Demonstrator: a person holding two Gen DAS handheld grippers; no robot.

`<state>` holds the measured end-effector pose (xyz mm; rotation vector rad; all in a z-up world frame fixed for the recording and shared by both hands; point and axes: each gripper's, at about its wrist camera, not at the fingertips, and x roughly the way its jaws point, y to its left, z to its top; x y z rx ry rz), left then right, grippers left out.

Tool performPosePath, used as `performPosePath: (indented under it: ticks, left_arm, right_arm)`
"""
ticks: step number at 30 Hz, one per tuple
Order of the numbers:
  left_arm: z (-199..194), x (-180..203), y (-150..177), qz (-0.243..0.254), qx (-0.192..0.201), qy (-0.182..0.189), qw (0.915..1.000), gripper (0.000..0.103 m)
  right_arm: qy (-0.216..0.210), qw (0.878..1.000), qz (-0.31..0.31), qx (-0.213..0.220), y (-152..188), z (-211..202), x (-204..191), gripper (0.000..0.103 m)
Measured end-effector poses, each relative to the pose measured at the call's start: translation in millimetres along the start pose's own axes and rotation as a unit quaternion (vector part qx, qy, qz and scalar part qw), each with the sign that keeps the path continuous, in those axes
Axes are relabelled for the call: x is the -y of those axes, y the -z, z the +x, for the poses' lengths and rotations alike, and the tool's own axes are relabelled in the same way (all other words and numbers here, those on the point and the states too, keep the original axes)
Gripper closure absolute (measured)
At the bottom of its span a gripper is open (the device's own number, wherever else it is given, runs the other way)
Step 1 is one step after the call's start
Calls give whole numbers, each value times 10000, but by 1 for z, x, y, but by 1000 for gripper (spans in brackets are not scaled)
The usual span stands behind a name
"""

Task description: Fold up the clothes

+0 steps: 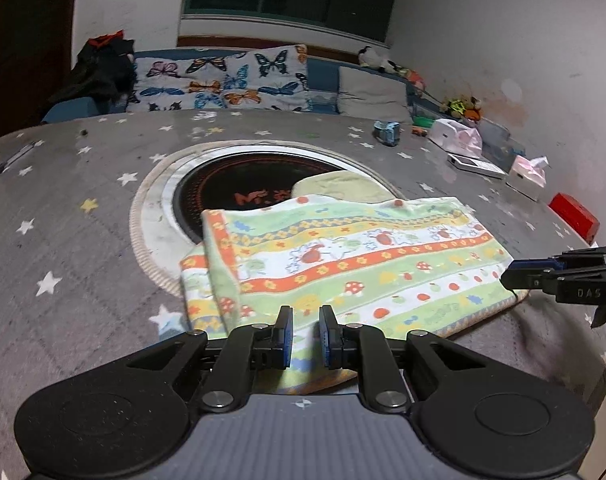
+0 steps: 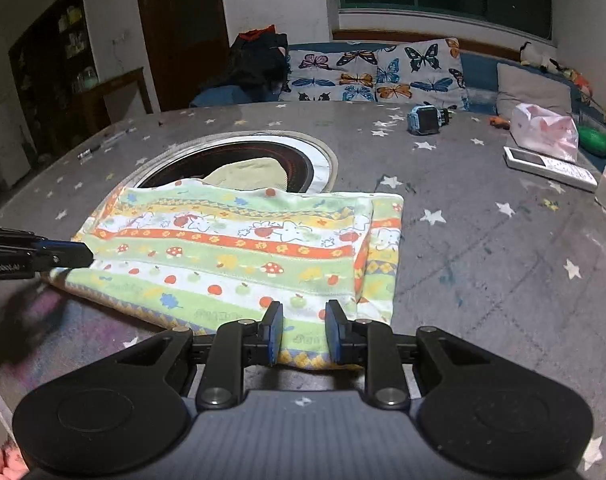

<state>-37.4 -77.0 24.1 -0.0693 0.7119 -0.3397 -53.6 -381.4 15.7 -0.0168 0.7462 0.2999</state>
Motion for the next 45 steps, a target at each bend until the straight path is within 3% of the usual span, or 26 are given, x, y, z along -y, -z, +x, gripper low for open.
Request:
performPosePath:
  ticks: [11, 13, 15, 20, 23, 26, 28, 32, 36, 45]
  left_arm:
    - [-12, -19, 3, -359, 18, -113, 9993, 87]
    - [-16, -24, 0, -426, 37, -176, 9989, 86]
    - [-19, -31, -2, -524, 51, -299, 9982, 86]
    - [-25, -61, -7, -1159, -31, -370, 9926, 86]
    - [-29, -75, -9, -1581, -63, -340, 9868, 75]
    - [-31, -81, -10, -1816, -55, -230, 9831, 71]
    - [-32, -83, -10, -1961, -76, -144, 9805, 59]
    - [-30, -86, -7, -2292, -152, 23, 9733, 55]
    - [-24, -94, -4, -2782, -260, 187, 9600, 50]
    - [-9, -99, -4, -3640, -391, 733, 9277, 47]
  right_arm:
    - [-793, 9896, -1202, 21, -20, 6, -78, 79]
    - [-951, 9852, -1427, 20, -24, 7, -93, 77]
    - [-1108, 9801, -1650, 19, -28, 9, -108, 67]
    - [-1506, 9607, -2332, -22, -29, 18, -154, 66]
    - [-1608, 9488, -2720, -30, -26, 24, -178, 66]
    - [-1573, 9390, -3059, -20, -21, 33, -196, 66]
    - [-1549, 9318, -3283, -14, -18, 38, -208, 66]
    - [-1472, 9187, -3664, -5, -12, 48, -228, 66]
    - [-1442, 9267, -3472, 29, -17, 52, -225, 88]
    - [-1727, 9509, -2558, 215, -43, 36, -197, 93]
